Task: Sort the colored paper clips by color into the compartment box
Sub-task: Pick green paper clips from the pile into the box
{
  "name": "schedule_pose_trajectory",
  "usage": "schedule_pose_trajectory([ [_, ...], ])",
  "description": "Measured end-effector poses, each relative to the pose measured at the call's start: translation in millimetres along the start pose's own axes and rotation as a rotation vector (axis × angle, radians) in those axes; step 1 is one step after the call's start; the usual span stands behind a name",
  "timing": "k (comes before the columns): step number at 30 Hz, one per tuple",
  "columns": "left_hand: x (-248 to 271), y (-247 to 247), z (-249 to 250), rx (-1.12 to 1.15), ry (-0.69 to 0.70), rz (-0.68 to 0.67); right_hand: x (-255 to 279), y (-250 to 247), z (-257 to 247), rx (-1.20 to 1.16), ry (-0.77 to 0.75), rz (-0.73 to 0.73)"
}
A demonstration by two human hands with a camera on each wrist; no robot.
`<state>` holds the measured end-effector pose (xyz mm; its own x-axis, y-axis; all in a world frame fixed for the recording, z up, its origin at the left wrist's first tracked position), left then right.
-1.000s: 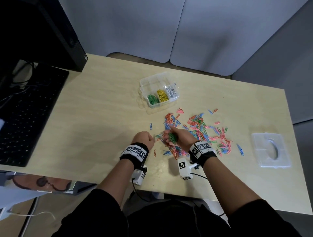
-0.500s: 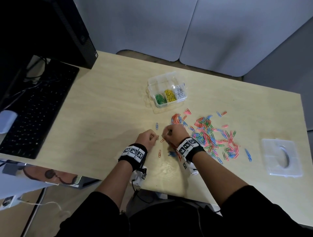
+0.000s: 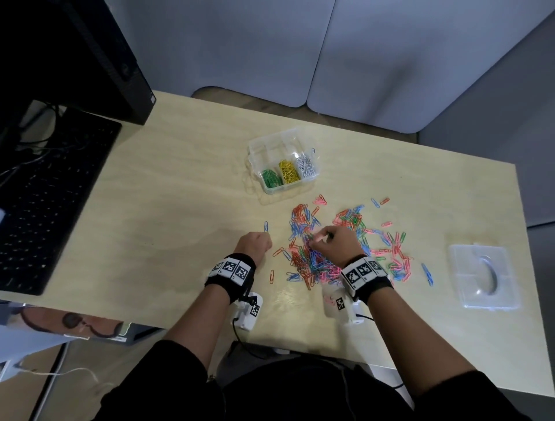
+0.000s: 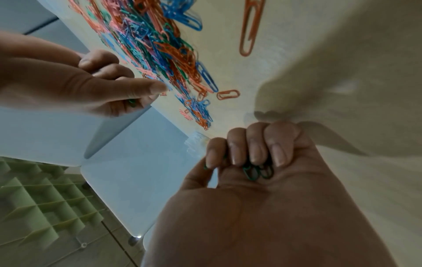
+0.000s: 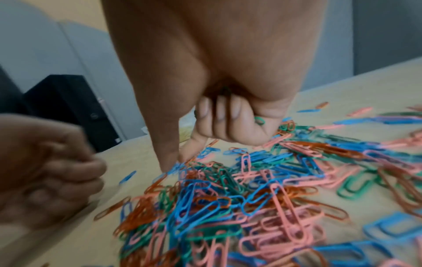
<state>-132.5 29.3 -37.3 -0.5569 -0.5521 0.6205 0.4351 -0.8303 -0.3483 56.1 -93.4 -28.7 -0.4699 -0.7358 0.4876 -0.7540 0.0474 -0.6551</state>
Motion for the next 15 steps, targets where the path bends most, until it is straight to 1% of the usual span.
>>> schedule_pose_trajectory([
  [2, -3, 5, 6, -0.019, -0.012, 0.007, 5, 4, -3, 0.111, -0.007, -0.014],
  [5, -6, 16, 16, -0.175, 0.062, 0.013, 8, 19, -10, 0.249, -0.030, -0.033],
  [8, -10, 27, 20, -0.159, 0.122, 0.013, 5, 32, -10, 0.307, 0.004, -0.041],
  [10, -9, 30, 22, -0.122, 0.140, -0.005, 4, 33, -10, 0.274, 0.009, -0.062],
  [11, -8, 31, 24, -0.124, 0.146, -0.019, 4, 31, -8, 0.222, -0.003, -0.080],
  [13, -6, 32, 24, -0.159, 0.167, -0.047, 6, 21, -5, 0.069, -0.025, -0.104],
  [15, -7, 33, 22, -0.223, 0.212, -0.067, 9, 10, 4, -0.078, -0.008, -0.126],
])
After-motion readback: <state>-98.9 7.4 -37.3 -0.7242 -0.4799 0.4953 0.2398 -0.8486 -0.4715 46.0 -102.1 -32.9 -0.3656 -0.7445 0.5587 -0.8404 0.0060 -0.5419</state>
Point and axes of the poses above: each hand's wrist, its own x-axis away from the middle knuckle, its own y-axis out of the palm, z = x × y, the point moved 2 cm from there along -x, towards the middle knuckle, and after that the axes turned 5 degrees about -z, right-handed, at the moved point
